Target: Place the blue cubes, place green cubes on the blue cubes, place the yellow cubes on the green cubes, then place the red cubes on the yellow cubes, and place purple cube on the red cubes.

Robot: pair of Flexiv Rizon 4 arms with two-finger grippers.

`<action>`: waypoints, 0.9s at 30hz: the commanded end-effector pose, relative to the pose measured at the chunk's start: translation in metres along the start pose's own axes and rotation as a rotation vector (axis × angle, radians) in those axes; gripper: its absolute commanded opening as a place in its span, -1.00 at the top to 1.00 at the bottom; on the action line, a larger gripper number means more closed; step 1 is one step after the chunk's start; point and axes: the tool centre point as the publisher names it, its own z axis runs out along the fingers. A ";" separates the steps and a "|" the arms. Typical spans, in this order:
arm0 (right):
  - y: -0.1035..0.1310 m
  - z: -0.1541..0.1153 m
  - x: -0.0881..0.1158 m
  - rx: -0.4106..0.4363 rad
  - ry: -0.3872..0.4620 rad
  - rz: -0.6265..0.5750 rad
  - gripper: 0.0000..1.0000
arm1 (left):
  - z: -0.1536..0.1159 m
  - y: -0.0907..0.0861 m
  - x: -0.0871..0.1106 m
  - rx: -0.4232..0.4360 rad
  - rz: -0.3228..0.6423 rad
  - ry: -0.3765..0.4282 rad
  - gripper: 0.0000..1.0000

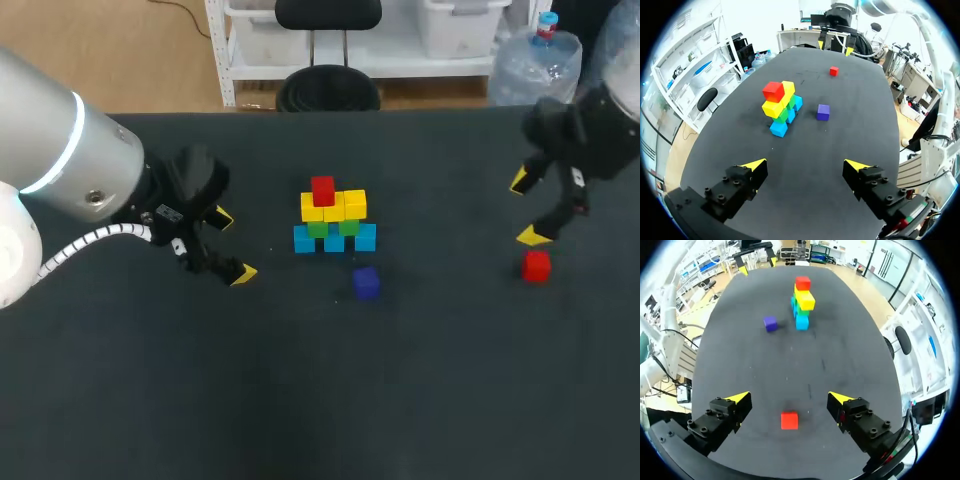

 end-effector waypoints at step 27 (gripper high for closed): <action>0.008 0.039 0.067 -0.038 0.040 0.027 -1.00 | 0.000 0.000 0.000 -0.003 -0.001 0.001 -1.00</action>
